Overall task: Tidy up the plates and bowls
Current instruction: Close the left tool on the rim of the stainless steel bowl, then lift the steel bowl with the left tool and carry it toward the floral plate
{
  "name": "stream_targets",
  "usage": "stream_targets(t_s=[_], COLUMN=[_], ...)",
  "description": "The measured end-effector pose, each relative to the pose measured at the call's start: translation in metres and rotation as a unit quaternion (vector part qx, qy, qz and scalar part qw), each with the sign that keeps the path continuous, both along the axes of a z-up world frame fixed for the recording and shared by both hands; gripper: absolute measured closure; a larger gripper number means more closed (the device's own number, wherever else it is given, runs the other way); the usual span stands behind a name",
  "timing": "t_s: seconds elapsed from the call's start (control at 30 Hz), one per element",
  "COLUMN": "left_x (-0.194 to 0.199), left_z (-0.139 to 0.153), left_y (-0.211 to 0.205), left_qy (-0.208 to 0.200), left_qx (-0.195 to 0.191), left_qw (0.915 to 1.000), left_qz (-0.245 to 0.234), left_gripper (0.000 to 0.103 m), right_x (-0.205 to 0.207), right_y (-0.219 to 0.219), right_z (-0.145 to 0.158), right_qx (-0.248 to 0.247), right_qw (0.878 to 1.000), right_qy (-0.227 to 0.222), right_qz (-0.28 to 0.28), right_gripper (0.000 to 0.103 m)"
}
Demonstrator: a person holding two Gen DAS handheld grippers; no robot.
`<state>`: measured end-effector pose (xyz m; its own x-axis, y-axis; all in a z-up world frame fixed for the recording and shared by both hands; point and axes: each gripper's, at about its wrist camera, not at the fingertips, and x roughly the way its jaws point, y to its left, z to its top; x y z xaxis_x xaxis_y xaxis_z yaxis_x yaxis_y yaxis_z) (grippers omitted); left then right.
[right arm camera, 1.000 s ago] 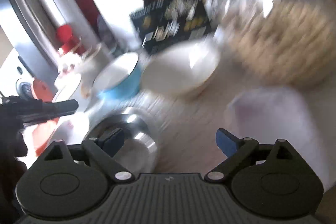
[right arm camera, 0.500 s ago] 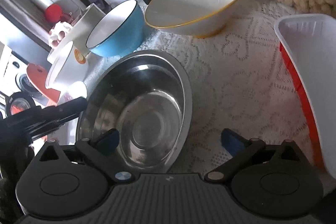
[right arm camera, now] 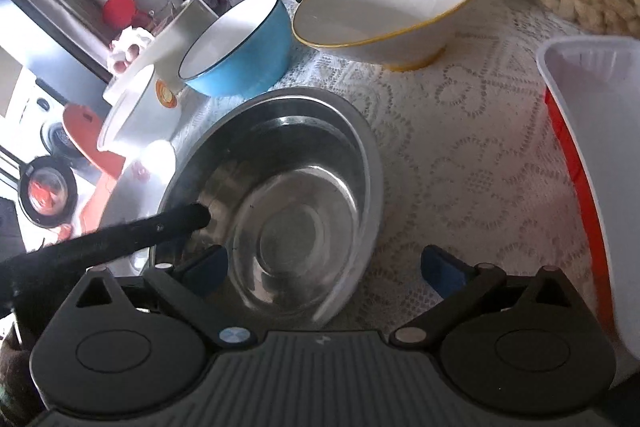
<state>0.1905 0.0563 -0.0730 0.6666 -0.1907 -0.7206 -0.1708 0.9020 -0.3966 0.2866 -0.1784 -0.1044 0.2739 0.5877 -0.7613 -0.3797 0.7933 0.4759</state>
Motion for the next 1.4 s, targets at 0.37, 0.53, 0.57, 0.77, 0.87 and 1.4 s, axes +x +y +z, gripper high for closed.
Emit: stream_targets(t_s=[0.37, 0.53, 0.57, 0.77, 0.87, 1.4], left_x=[-0.055, -0.069, -0.068, -0.060, -0.058, -0.086], left_z=[0.006, 0.005, 0.004, -0.011, -0.019, 0.050], left_y=[0.008, 0.009, 0.009, 0.006, 0.008, 0.087], left_qy=[0.011, 0.014, 0.011, 0.001, 0.001, -0.065], left_qx=[-0.012, -0.005, -0.009, -0.043, -0.071, 0.010], left_qw=[0.9995, 0.9992, 0.9992, 0.9987, 0.9969, 0.9829], left_qz=[0.027, 0.037, 0.036, 0.029, 0.035, 0.172], left_gripper=[0.082, 0.082, 0.082, 0.080, 0.079, 0.083], right_x=[-0.042, -0.066, -0.067, -0.051, -0.045, -0.058], right_y=[0.031, 0.030, 0.029, 0.025, 0.028, 0.142], right_z=[0.023, 0.023, 0.022, 0.006, -0.001, 0.061], right_qx=[-0.033, -0.023, -0.022, -0.025, -0.028, 0.007], right_qw=[0.993, 0.993, 0.993, 0.996, 0.997, 0.982], right_qy=[-0.114, -0.116, -0.115, -0.084, -0.076, -0.167], right_qz=[0.017, 0.027, 0.024, -0.008, -0.008, 0.088], right_gripper=[0.031, 0.032, 0.032, 0.047, 0.057, 0.057])
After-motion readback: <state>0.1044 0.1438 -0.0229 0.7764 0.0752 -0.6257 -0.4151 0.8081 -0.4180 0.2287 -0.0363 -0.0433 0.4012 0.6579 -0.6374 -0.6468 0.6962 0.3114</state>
